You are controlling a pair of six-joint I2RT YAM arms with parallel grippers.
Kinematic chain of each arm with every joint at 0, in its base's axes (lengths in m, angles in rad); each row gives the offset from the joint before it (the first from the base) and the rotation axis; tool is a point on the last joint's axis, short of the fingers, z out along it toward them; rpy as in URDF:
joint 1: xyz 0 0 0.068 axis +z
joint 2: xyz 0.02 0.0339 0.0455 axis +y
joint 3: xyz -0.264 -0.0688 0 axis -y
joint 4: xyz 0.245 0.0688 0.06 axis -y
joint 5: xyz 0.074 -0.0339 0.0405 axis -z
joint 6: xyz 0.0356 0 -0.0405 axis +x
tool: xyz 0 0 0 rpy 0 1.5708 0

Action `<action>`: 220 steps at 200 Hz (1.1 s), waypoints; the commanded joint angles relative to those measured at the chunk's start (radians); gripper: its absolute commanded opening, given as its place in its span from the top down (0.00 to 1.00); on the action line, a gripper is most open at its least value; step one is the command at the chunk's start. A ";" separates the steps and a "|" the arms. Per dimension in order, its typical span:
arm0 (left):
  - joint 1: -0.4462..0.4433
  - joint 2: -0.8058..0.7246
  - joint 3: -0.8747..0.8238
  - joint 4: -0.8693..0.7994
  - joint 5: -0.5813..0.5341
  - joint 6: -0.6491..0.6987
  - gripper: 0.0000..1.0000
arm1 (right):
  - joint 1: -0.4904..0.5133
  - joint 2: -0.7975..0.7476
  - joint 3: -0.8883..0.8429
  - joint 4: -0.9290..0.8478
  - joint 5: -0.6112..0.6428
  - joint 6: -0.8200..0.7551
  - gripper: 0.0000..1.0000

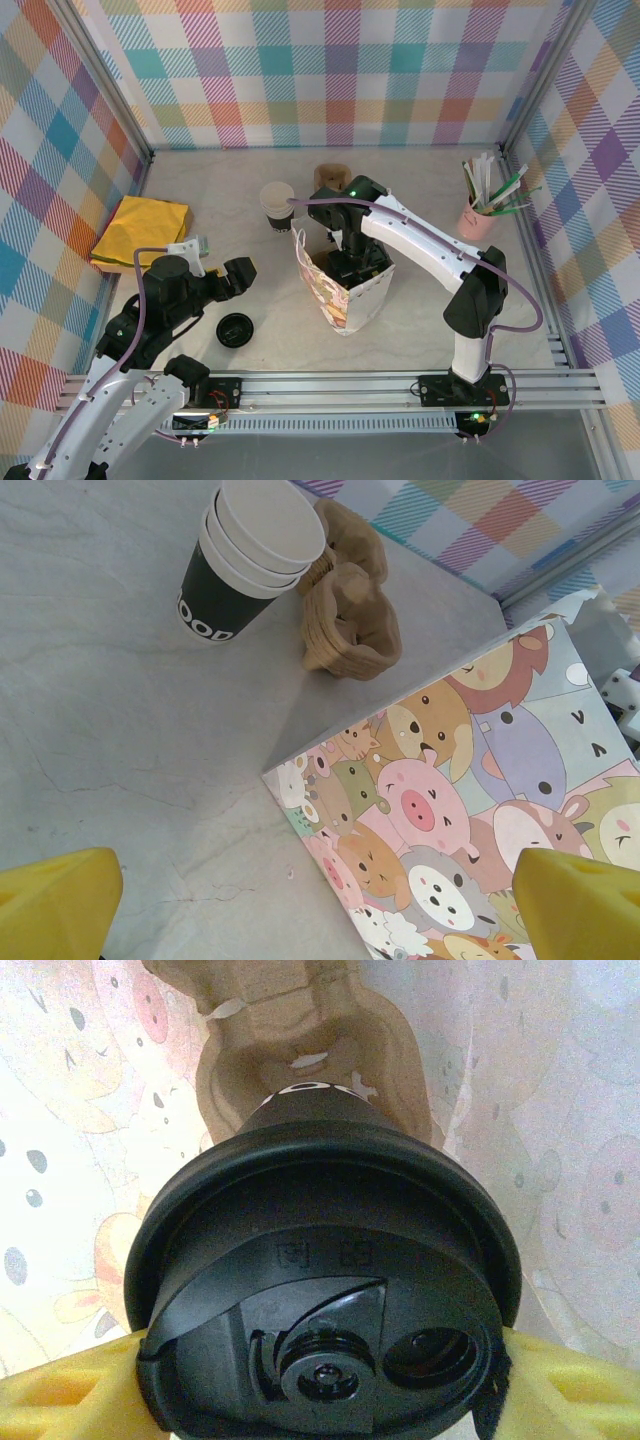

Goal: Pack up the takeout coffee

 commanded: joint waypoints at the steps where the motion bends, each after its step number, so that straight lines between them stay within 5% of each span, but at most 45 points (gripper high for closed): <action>1: -0.001 -0.012 -0.003 -0.001 0.018 0.020 0.00 | -0.004 -0.017 0.006 -0.174 0.010 0.016 0.31; 220: -0.001 -0.010 -0.001 0.002 0.020 0.021 0.00 | -0.021 -0.027 0.001 -0.174 0.020 0.011 0.31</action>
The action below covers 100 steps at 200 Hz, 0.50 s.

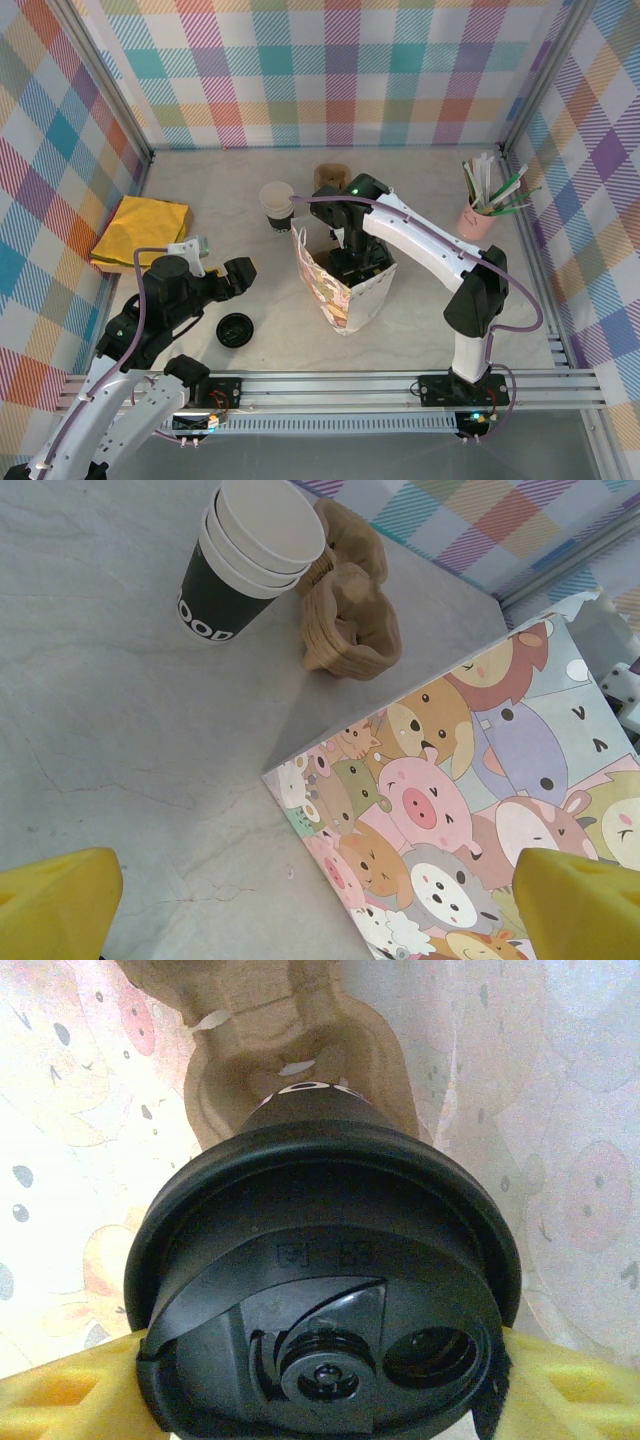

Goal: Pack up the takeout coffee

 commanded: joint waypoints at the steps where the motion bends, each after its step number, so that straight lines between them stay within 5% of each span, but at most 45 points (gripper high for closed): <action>1: -0.001 -0.010 0.000 0.001 0.020 0.021 0.00 | -0.008 -0.027 0.002 -0.174 0.012 0.011 0.31; 100: -0.001 -0.010 -0.001 0.003 0.021 0.021 0.00 | -0.010 -0.017 0.009 -0.173 0.008 0.005 0.31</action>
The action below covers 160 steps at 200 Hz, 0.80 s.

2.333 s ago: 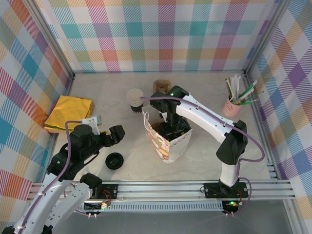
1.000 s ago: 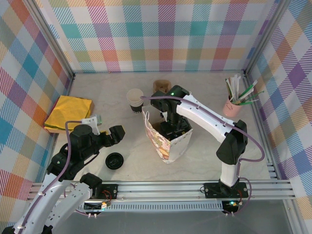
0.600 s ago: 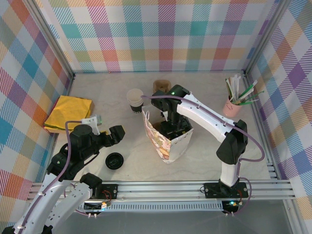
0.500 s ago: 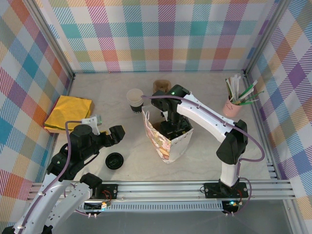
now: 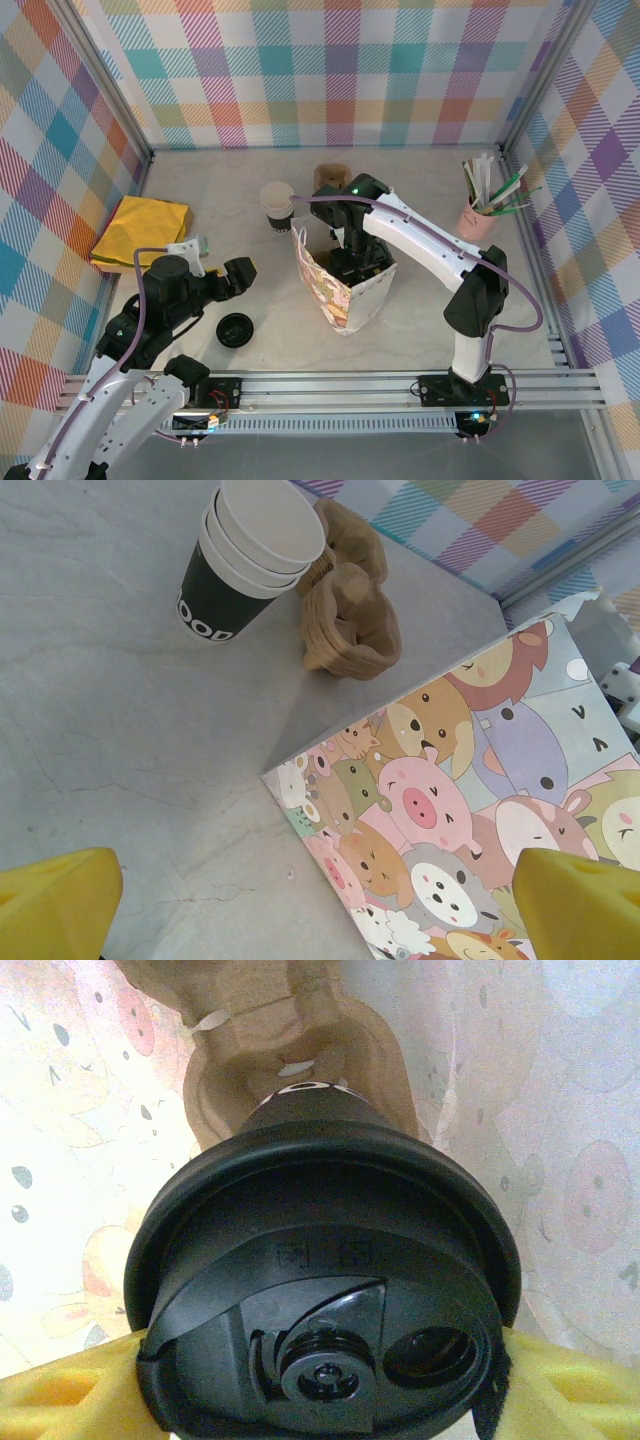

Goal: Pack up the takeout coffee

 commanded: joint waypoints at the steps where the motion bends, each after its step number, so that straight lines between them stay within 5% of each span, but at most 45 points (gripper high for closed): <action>1: -0.001 -0.010 -0.001 0.004 0.021 0.021 0.00 | -0.005 -0.016 0.009 -0.172 0.008 0.005 0.31; 160: -0.001 -0.007 -0.003 0.004 0.022 0.023 0.00 | -0.015 0.001 0.019 -0.171 0.012 -0.007 0.31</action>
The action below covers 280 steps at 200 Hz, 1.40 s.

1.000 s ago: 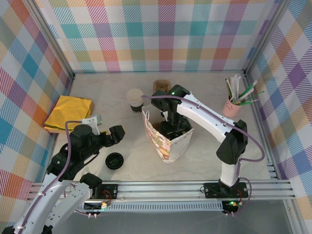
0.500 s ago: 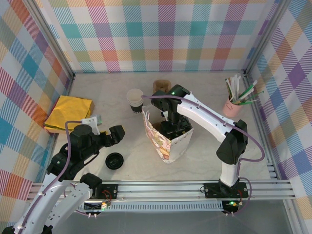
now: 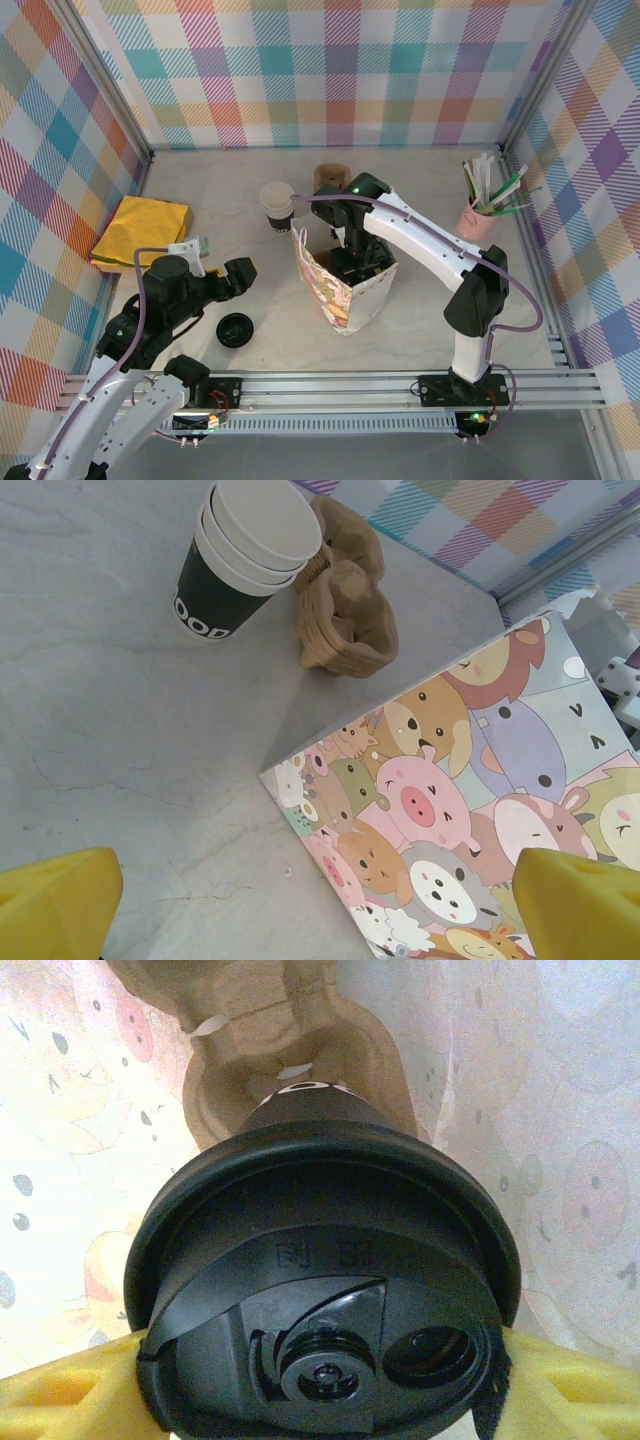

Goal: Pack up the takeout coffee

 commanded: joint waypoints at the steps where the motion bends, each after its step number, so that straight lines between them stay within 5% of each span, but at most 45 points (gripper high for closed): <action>1: -0.001 -0.007 -0.002 0.004 0.014 0.023 0.00 | -0.007 0.001 0.017 -0.172 0.011 -0.004 0.31; 280: -0.001 -0.008 -0.004 0.003 0.021 0.024 0.00 | -0.007 0.016 0.027 -0.171 0.016 -0.012 0.31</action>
